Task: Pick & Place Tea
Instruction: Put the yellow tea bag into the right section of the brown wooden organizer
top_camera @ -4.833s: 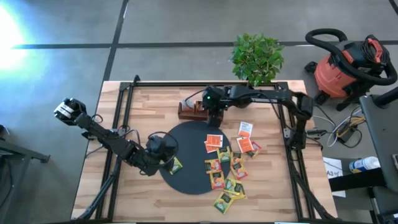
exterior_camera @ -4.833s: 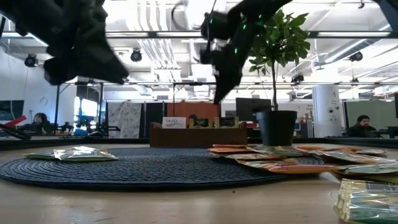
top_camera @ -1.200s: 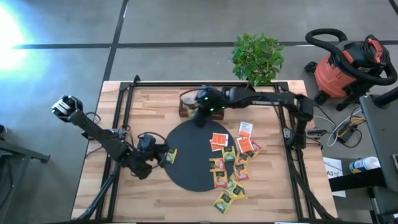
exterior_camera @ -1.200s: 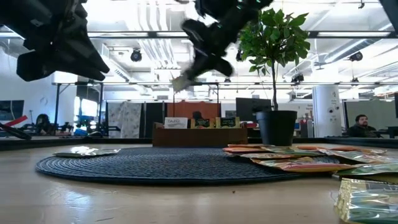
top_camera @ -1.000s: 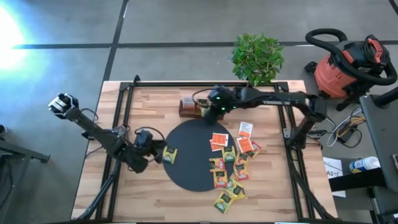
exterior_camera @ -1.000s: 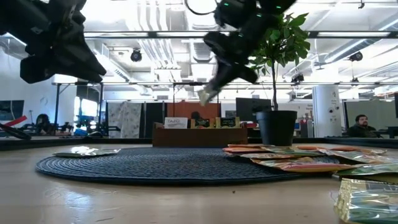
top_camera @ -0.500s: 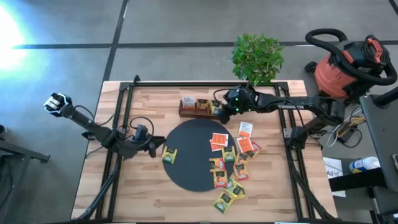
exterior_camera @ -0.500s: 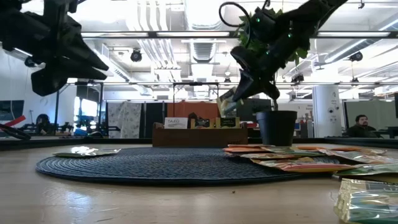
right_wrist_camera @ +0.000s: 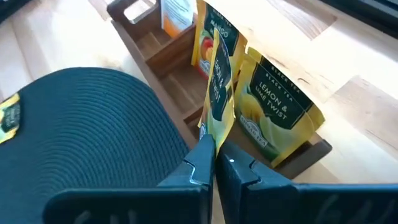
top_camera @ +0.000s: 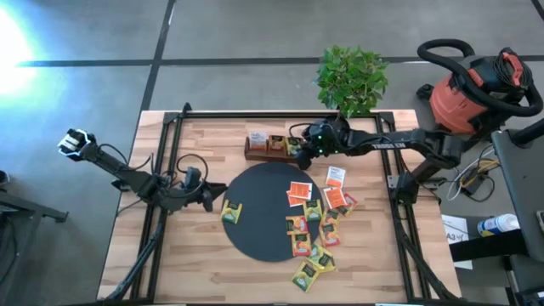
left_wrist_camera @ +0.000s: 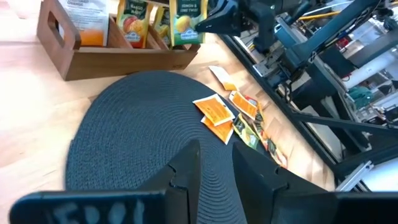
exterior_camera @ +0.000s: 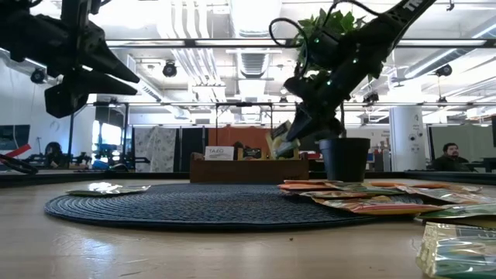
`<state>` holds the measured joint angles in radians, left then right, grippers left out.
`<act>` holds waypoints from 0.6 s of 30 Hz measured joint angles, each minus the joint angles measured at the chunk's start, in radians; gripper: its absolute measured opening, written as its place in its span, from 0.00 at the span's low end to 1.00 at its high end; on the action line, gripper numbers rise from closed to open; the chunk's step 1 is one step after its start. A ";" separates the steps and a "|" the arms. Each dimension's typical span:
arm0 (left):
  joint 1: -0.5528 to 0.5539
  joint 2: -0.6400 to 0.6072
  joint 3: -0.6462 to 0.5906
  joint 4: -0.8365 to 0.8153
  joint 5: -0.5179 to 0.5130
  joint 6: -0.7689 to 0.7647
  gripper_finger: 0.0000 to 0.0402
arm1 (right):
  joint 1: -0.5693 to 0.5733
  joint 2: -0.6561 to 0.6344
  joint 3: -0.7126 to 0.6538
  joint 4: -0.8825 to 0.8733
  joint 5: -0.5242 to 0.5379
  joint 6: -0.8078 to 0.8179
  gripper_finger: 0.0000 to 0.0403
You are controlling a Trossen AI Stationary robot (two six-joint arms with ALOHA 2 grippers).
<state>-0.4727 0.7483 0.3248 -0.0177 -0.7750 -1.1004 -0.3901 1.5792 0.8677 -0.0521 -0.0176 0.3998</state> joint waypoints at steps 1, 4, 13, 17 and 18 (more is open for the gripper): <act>0.001 0.001 0.000 0.000 -0.001 0.000 0.22 | 0.000 0.013 0.004 0.003 0.007 0.000 0.02; 0.004 0.002 -0.001 0.000 -0.010 0.000 0.22 | 0.000 0.055 0.019 0.028 0.021 -0.002 0.02; 0.007 0.002 -0.001 -0.001 -0.011 -0.002 0.22 | 0.001 0.135 0.097 0.018 0.055 -0.034 0.02; 0.007 0.002 -0.001 -0.005 -0.011 -0.007 0.22 | 0.001 0.140 0.099 0.000 0.092 -0.049 0.02; 0.007 0.002 -0.001 -0.006 -0.011 -0.007 0.22 | 0.001 0.140 0.096 0.000 0.096 -0.057 0.02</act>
<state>-0.4660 0.7502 0.3241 -0.0239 -0.7864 -1.1072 -0.3889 1.7187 0.9633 -0.0525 0.0779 0.3428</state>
